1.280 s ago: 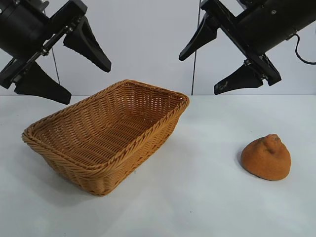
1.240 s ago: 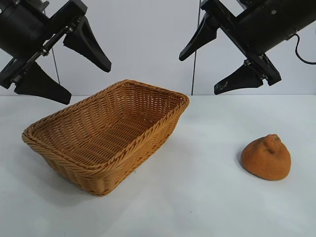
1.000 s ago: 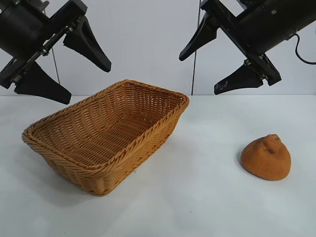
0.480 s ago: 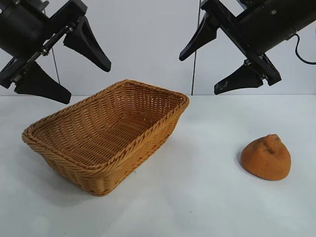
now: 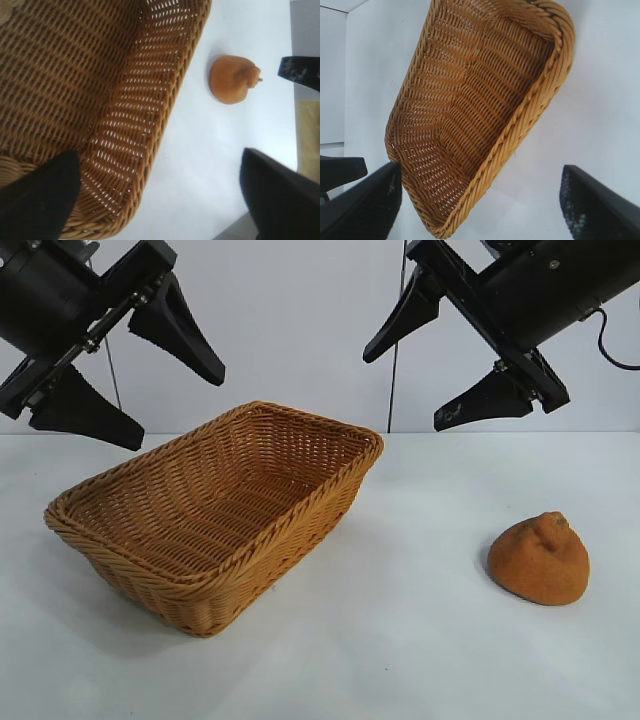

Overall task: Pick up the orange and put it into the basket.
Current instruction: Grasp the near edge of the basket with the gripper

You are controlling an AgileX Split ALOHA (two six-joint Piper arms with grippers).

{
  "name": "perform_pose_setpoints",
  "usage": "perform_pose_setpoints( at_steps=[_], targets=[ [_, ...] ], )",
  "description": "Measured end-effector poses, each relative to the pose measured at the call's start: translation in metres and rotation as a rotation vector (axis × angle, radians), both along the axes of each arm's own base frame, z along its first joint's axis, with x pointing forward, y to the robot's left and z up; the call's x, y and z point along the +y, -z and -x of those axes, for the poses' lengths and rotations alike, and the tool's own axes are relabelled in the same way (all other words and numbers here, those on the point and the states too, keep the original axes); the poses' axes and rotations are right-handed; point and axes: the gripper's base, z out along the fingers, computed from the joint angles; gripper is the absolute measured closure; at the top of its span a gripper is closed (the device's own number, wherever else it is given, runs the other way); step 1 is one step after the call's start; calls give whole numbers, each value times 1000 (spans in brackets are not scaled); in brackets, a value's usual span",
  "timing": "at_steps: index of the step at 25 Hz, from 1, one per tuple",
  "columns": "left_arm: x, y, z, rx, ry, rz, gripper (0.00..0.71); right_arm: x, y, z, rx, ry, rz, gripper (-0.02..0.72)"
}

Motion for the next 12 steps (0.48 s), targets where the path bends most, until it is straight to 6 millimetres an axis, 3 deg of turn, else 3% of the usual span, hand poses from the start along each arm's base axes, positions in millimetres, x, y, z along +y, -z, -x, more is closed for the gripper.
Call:
perform_pose_setpoints(
  at_steps=[5, 12],
  targets=[
    [5, -14, 7, -22, -15, -32, 94, 0, 0, 0, -2, -1, 5, 114],
    [15, -49, 32, 64, -238, -21, 94, -1, 0, 0, -3, -3, 9, 114]
  ],
)
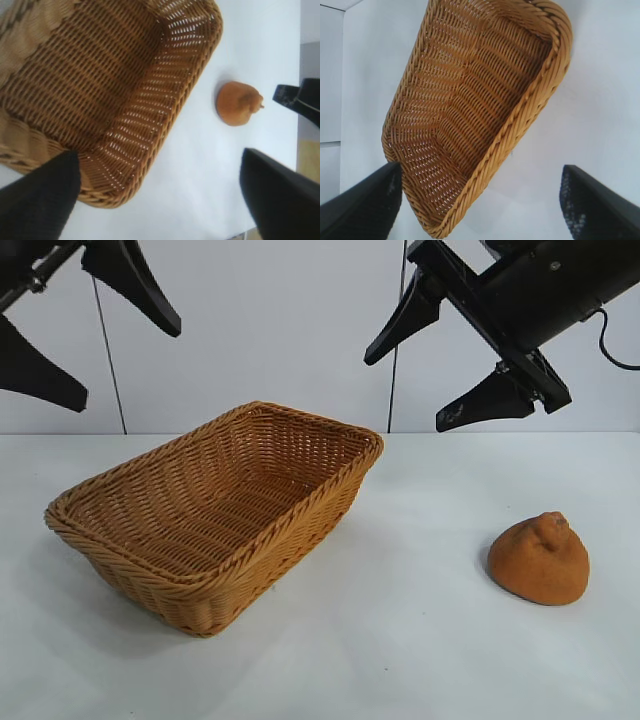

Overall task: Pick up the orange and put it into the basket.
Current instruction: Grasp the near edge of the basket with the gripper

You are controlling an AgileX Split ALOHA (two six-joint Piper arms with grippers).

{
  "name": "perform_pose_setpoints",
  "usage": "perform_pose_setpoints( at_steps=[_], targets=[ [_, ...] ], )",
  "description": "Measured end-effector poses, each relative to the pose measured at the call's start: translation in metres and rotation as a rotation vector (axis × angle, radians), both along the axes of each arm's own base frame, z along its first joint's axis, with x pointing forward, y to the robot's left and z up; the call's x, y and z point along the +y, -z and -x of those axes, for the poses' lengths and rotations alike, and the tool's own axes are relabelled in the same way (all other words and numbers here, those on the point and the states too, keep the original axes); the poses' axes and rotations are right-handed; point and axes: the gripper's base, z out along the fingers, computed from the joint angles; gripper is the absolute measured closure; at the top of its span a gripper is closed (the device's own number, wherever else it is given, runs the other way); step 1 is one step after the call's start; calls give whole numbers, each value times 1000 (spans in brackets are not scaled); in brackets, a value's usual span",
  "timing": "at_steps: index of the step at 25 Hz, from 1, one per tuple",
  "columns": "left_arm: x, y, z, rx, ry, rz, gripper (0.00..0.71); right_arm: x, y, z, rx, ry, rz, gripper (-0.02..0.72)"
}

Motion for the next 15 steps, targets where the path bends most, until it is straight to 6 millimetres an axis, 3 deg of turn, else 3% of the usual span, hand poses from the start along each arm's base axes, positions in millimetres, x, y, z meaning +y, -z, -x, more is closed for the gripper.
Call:
perform_pose_setpoints(
  at_steps=[5, 8, 15],
  targets=[
    [-13, 3, 11, 96, -137, -47, 95, 0, 0, 0, 0, -1, 2, 114],
    [-9, 7, 8, 135, -297, -69, 95, 0, 0, 0, 1, -2, 1, 114],
    [-8, 40, -1, 258, -440, -110, 95, 0, 0, 0, 2, -3, 1, 114]
  ],
)
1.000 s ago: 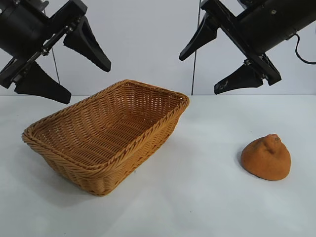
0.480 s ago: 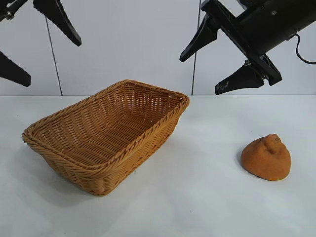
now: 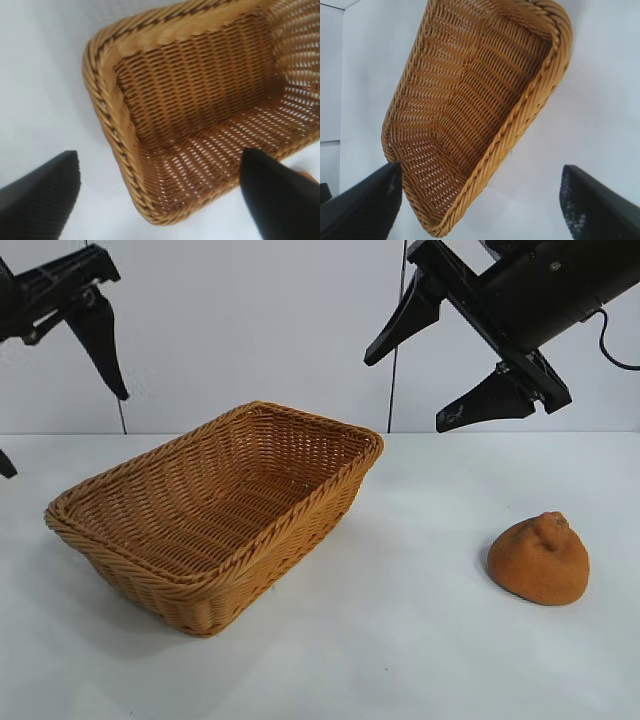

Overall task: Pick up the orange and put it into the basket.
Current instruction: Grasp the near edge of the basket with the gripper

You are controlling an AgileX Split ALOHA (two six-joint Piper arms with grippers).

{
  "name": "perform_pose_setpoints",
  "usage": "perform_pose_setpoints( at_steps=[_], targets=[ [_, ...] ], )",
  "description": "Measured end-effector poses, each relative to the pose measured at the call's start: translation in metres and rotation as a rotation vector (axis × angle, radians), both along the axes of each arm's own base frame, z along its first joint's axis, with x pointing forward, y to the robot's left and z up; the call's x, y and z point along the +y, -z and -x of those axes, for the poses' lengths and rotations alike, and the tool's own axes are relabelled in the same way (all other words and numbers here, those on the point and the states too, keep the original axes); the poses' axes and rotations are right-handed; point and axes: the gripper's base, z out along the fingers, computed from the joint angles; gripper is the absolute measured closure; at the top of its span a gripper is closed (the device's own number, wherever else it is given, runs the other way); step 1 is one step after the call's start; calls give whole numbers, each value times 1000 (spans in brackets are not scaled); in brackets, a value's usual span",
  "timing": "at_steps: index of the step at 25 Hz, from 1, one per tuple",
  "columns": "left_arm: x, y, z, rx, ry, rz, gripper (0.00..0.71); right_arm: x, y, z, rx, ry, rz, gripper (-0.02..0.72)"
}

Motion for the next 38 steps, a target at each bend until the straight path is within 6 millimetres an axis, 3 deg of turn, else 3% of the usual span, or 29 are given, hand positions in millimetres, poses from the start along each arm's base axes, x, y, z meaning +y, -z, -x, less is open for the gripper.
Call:
perform_pose_setpoints(
  at_steps=[9, 18, 26, 29, 33, 37, 38],
  targets=[
    [-6, 58, -3, 155, -121, 50, 95, 0, 0, 0, 0, 0, 0, 114],
    [-5, 74, -5, 103, -148, 71, 95, 0, 0, 0, -1, 1, 0, 114],
    [-8, 118, -21, 107, -161, 42, 95, 0, 0, 0, -1, -2, 4, 114],
    [-8, 124, -21, 121, -160, 33, 109, 0, 0, 0, -1, -2, 4, 114],
    [-8, 124, -21, 113, -147, 29, 284, 0, 0, 0, 1, -4, 3, 114],
    [-8, 125, -18, 141, -132, 19, 578, 0, 0, 0, 1, -4, 4, 114],
    [-8, 124, -18, 144, -141, 26, 619, 0, 0, 0, 1, -4, 4, 114]
  ],
)
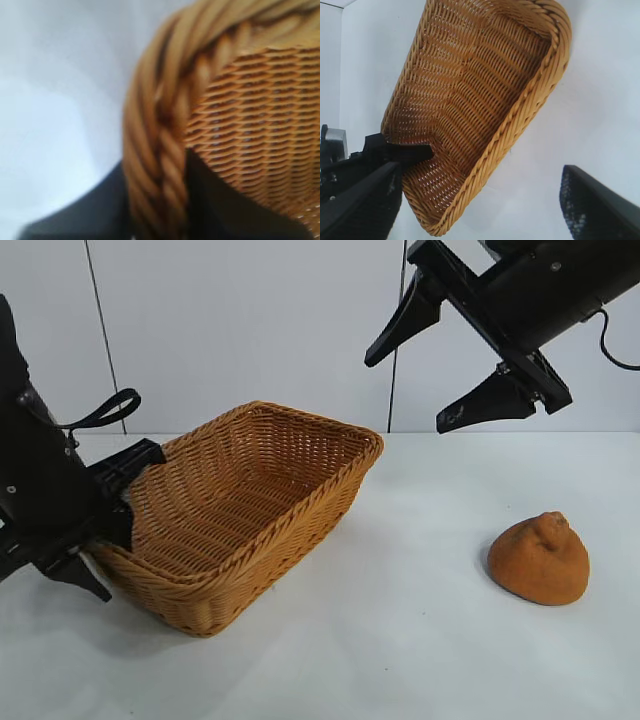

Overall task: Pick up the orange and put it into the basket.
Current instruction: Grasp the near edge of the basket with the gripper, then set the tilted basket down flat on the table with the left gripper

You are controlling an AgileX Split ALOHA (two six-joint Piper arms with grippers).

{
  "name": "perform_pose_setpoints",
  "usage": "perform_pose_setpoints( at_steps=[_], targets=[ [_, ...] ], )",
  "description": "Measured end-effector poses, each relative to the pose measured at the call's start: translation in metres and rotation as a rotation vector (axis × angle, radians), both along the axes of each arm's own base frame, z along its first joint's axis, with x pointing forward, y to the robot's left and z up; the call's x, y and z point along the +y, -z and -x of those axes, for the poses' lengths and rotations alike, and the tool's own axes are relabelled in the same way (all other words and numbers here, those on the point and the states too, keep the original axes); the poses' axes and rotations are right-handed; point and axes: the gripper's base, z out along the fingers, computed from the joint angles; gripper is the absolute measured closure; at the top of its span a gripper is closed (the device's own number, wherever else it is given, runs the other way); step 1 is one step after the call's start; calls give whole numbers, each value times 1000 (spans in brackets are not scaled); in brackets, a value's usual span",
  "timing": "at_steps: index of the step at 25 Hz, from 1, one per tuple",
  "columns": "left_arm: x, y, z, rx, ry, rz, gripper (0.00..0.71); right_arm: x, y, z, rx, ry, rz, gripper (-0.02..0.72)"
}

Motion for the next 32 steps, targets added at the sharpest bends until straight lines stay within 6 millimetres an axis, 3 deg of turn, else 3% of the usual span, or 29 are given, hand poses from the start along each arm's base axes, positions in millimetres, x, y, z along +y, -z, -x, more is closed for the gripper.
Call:
perform_pose_setpoints(
  at_steps=[6, 14, 21, 28, 32],
  targets=[
    [-4, -13, -7, 21, 65, -3, 625, 0, 0, 0, 0, 0, 1, 114],
    [7, -54, -56, -42, 218, 52, 625, 0, 0, 0, 0, -2, 2, 114],
    [5, -58, -87, -5, 537, 12, 625, 0, 0, 1, 9, -10, 0, 114],
    [-15, -59, -84, -4, 757, -5, 625, 1, 0, 2, 18, -19, -3, 114],
    [-22, -60, -82, -22, 791, -10, 625, 1, 0, 2, 18, -19, -3, 114]
  ],
)
